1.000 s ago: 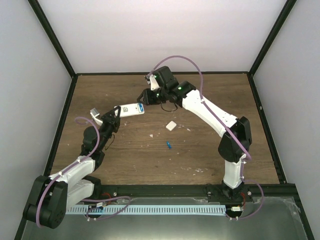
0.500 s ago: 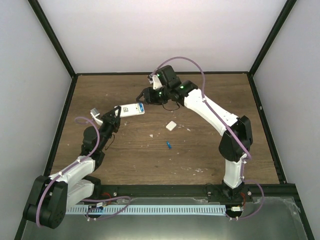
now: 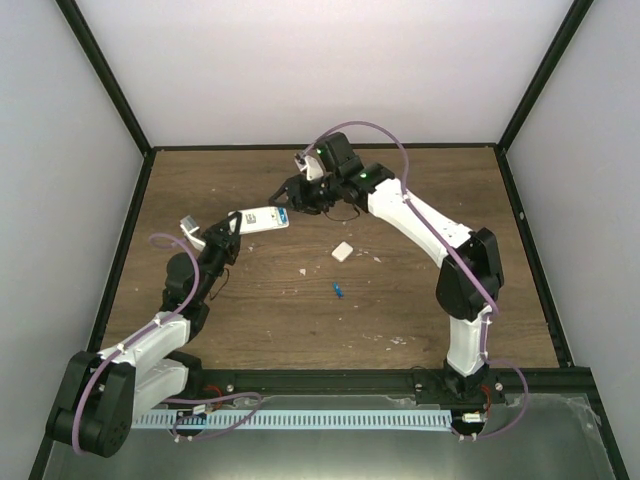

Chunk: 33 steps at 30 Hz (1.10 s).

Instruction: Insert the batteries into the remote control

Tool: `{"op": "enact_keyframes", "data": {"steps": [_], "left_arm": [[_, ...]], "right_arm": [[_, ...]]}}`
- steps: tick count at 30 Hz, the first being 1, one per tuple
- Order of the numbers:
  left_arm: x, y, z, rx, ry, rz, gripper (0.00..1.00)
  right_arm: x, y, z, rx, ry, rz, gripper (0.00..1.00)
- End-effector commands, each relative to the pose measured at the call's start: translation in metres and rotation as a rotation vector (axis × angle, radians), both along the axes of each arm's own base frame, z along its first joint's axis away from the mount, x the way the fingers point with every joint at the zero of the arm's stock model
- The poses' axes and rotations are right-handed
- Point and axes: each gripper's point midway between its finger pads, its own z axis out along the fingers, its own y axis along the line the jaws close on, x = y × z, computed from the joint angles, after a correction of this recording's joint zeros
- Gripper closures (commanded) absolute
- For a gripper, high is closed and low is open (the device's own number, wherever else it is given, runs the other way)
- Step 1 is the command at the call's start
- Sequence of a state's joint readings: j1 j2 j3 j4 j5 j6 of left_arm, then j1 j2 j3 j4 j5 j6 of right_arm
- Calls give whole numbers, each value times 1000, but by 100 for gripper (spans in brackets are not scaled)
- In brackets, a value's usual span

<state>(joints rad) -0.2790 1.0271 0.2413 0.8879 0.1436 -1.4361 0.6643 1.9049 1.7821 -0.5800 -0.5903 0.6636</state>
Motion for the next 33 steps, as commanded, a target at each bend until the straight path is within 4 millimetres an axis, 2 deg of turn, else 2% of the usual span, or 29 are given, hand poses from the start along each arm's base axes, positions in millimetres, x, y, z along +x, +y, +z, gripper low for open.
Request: {"op": "enact_keyframes", "data": {"steps": [1, 9, 12, 22, 33], "left_arm": [[-3, 0, 31, -28, -102, -4, 100], [-3, 0, 31, -27, -100, -6, 100], [-3, 0, 32, -27, -104, -5, 100], [-4, 0, 34, -29, -119, -6, 100], [-6, -1, 30, -26, -112, -11, 100]], "right_arm": [[3, -4, -9, 13, 54, -9, 55], [9, -8, -3, 16, 29, -27, 55], [7, -7, -8, 24, 52, -18, 55], [0, 1, -5, 102, 96, 30, 58], [4, -4, 14, 158, 90, 17, 62]]}}
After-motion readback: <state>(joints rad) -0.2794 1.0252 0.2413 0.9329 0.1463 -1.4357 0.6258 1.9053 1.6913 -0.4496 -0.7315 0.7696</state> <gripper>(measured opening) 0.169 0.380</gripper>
